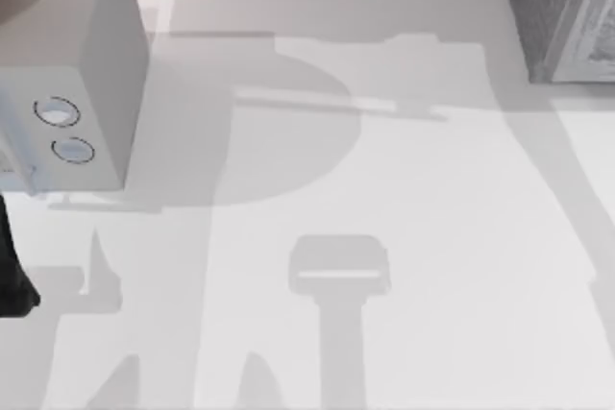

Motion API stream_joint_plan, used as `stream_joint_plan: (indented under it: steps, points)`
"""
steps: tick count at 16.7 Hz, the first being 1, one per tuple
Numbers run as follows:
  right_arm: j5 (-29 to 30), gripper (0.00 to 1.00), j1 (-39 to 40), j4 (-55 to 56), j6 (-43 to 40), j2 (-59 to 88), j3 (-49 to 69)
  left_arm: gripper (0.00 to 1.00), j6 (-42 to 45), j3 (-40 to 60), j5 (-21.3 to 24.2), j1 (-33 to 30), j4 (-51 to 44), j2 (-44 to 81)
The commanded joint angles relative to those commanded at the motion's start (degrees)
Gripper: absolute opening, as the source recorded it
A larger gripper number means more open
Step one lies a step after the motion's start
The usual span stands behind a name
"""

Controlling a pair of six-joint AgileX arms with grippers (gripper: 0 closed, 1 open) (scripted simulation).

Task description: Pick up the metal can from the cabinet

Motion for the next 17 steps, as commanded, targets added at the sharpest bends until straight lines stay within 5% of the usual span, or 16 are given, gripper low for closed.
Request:
stream_joint_plan:
  steps: [11, 17]
  points:
    - [16.58, 0.0, 16.89, -22.93, -0.19, -20.18, 2.4, 1.0, 0.0, 0.0, 0.0, 0.0, 0.0, 0.0]
    - [17.9, 0.0, 18.1, -24.31, -0.13, -21.59, 2.43, 1.0, 0.0, 0.0, 0.0, 0.0, 0.0, 0.0]
